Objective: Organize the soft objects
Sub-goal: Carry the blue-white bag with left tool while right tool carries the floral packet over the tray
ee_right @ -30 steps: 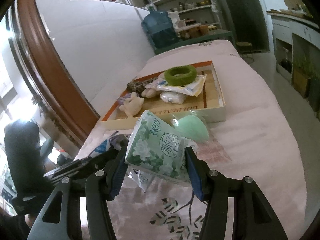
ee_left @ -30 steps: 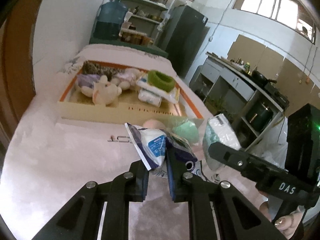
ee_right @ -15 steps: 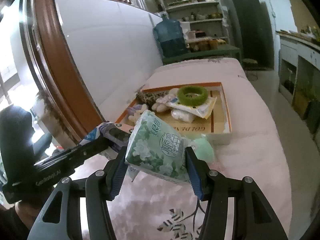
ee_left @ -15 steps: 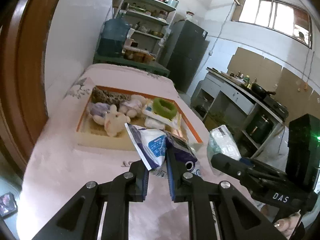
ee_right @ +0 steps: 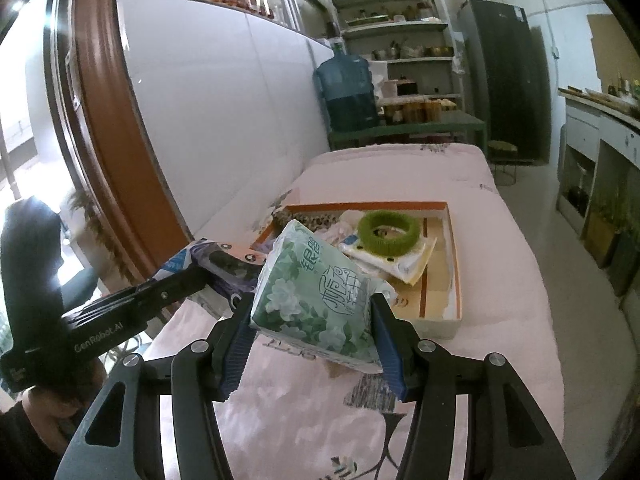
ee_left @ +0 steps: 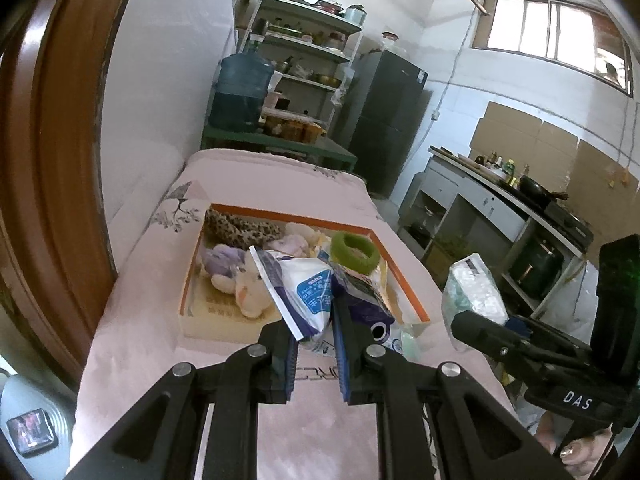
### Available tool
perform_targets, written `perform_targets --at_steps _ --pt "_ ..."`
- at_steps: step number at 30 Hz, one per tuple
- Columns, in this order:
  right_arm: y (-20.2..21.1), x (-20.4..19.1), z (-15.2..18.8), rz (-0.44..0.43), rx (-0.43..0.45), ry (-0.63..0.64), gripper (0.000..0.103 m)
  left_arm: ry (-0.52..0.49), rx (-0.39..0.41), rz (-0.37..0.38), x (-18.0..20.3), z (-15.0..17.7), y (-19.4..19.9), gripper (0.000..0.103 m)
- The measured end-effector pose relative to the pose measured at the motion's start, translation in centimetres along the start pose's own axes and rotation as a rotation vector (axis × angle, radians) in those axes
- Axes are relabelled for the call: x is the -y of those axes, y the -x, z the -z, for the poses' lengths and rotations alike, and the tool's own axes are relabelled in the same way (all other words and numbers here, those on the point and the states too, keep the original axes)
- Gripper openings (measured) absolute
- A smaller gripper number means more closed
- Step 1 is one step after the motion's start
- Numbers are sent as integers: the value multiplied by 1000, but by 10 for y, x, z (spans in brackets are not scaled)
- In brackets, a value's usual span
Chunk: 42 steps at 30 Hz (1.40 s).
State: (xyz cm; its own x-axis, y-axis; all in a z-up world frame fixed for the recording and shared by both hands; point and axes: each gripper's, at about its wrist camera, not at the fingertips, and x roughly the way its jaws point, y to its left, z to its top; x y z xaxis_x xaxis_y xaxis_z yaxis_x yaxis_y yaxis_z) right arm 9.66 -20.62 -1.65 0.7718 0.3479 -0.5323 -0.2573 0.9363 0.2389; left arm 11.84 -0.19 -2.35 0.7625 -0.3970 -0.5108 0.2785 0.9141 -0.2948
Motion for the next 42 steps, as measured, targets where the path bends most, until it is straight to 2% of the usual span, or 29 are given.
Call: perform_targets --at_steps 17,33,42 --pt "-20 10 -35 22 39 -4 57 35 79 -16 -7 -40 -19 16" --pt "-49 17 -50 32 33 -18 57 83 98 -26 -23 -58 -47 16" --pt "-71 20 -51 36 8 -17 57 113 82 -29 -36 -62 -69 16"
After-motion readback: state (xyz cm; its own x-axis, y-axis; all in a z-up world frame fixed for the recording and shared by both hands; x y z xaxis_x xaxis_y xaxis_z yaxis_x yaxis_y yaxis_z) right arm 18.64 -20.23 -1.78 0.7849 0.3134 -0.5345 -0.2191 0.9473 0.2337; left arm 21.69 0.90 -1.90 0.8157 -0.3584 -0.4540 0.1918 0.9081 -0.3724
